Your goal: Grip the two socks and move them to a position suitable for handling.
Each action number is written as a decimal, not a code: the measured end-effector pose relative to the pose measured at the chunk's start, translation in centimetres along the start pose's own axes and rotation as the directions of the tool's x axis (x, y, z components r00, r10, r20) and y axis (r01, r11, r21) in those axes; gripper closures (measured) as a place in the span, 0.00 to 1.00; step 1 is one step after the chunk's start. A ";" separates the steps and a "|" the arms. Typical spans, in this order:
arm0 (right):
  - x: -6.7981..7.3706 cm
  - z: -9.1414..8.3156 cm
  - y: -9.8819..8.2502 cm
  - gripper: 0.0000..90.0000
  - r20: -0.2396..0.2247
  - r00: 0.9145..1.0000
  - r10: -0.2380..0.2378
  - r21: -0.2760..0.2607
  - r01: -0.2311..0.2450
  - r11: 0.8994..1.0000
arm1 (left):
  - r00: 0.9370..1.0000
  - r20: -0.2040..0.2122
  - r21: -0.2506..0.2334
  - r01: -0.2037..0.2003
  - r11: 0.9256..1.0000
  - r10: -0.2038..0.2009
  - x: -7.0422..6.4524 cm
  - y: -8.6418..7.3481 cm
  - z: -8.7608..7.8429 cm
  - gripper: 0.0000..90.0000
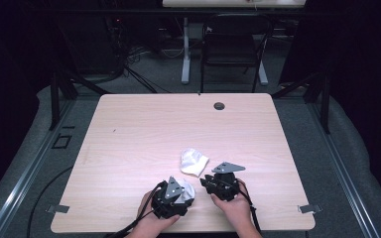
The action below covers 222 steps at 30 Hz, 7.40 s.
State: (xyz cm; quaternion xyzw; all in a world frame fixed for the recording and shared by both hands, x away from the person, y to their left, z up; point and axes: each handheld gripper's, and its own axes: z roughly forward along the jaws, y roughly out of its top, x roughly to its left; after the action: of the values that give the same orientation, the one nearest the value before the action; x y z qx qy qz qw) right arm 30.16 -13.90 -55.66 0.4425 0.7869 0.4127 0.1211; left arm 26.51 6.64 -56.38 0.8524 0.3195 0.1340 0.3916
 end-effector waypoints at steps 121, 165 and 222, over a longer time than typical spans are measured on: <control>1.4 3.3 4.1 0.76 0.029 0.999 -0.044 0.069 0.042 0.997 | 0.978 -0.087 -0.050 0.186 0.981 -0.189 11.6 -4.7 -5.8 0.58; 3.1 5.8 6.1 1.00 0.107 0.986 -0.130 0.156 0.112 0.981 | 0.978 -0.085 -0.033 0.190 0.981 -0.192 11.5 -4.7 -5.1 0.58; -3.7 0.9 0.7 1.00 0.150 0.987 0.059 0.031 -0.064 0.997 | 0.979 -0.146 0.069 0.154 0.986 -0.142 11.3 0.3 1.9 0.88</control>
State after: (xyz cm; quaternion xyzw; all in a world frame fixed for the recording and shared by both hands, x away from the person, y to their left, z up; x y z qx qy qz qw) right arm 33.22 -16.13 -56.36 0.4981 0.7690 0.3679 0.1587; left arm 36.13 12.78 -57.66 0.8297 0.4139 0.1514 0.3426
